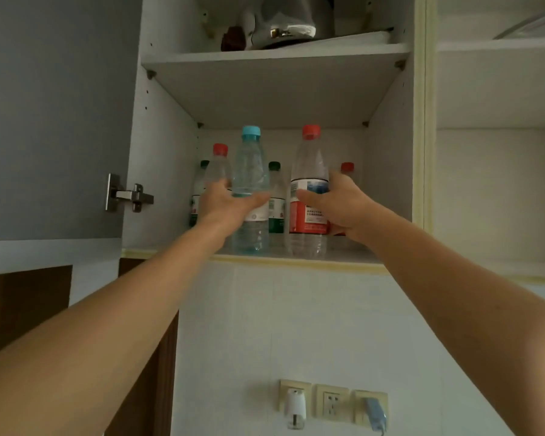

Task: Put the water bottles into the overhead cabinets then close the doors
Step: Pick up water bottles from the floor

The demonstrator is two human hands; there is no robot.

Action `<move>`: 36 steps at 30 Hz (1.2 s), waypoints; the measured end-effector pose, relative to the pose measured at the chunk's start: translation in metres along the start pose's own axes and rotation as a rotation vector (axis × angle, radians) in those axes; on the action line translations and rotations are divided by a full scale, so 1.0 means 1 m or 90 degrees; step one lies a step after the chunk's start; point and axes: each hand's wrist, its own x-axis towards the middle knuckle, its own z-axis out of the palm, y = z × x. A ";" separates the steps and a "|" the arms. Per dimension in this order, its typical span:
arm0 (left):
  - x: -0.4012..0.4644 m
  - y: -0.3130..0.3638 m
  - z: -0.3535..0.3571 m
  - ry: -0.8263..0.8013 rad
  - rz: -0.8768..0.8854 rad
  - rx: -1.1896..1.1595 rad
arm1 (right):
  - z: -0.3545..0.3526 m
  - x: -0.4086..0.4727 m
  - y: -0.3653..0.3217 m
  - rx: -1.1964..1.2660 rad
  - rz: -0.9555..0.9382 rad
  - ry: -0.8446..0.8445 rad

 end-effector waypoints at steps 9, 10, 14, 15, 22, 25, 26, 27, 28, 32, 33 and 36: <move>0.033 -0.027 0.020 -0.032 0.012 0.103 | 0.014 0.039 0.016 -0.066 0.002 -0.007; 0.034 -0.027 0.020 -0.035 0.008 0.105 | 0.015 0.040 0.017 -0.068 0.003 -0.007; 0.034 -0.025 0.021 -0.042 0.001 0.115 | 0.015 0.040 0.018 -0.080 0.008 -0.011; 0.032 -0.024 0.021 -0.044 0.001 0.125 | 0.015 0.037 0.018 -0.096 0.007 -0.016; 0.013 0.002 -0.009 -0.119 0.072 0.320 | 0.006 0.006 0.007 -0.273 -0.025 -0.008; -0.009 0.024 -0.029 -0.115 0.106 0.295 | 0.002 -0.030 -0.006 -0.335 -0.069 0.075; -0.020 0.032 -0.035 -0.111 0.118 0.291 | 0.002 -0.046 -0.010 -0.345 -0.076 0.089; -0.030 0.038 -0.040 -0.103 0.130 0.293 | 0.002 -0.062 -0.013 -0.349 -0.081 0.092; -0.039 0.044 -0.045 -0.097 0.143 0.296 | 0.003 -0.080 -0.016 -0.352 -0.088 0.089; -0.093 0.062 -0.058 -0.112 0.170 0.303 | 0.003 -0.149 -0.026 -0.406 -0.076 0.076; -0.112 0.065 -0.062 -0.123 0.182 0.310 | 0.004 -0.166 -0.027 -0.404 -0.057 0.066; -0.166 0.062 -0.070 -0.178 0.203 0.309 | 0.012 -0.218 -0.023 -0.385 0.008 0.036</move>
